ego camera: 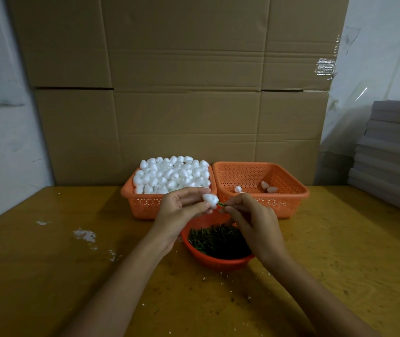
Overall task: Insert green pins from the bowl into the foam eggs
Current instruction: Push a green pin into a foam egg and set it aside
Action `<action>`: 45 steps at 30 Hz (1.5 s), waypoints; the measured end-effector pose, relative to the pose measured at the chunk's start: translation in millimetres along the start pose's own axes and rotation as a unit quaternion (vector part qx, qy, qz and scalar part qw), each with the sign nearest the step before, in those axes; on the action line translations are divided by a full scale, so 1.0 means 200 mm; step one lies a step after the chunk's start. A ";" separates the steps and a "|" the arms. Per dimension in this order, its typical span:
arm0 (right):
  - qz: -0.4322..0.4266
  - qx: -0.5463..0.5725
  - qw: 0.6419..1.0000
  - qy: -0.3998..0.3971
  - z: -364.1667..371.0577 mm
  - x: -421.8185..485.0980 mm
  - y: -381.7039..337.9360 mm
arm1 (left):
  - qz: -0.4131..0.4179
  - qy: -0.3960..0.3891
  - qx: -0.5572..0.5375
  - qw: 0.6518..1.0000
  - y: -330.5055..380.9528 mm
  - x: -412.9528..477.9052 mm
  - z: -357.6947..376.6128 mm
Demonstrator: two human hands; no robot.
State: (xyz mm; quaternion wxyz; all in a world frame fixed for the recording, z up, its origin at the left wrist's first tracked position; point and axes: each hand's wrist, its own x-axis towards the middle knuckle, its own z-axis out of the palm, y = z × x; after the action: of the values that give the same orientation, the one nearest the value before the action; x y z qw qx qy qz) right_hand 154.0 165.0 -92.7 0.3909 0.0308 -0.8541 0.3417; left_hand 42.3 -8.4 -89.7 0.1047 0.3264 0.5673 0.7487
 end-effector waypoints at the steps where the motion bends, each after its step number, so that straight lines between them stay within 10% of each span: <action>1: 0.003 -0.003 1.000 0.000 0.00 0.00 0.00 | 0.002 -0.005 -0.001 1.000 0.00 0.00 0.00; 45: -0.037 0.001 0.997 -0.072 0.04 -0.03 -0.01 | 0.026 -0.061 0.071 0.995 0.04 -0.03 0.03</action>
State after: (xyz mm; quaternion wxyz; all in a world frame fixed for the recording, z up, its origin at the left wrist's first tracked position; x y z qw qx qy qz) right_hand 153.9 158.3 -98.9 0.3410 0.0876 -0.8778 0.3248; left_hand 52.1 -9.9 -83.2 0.0961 0.3923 0.6031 0.6878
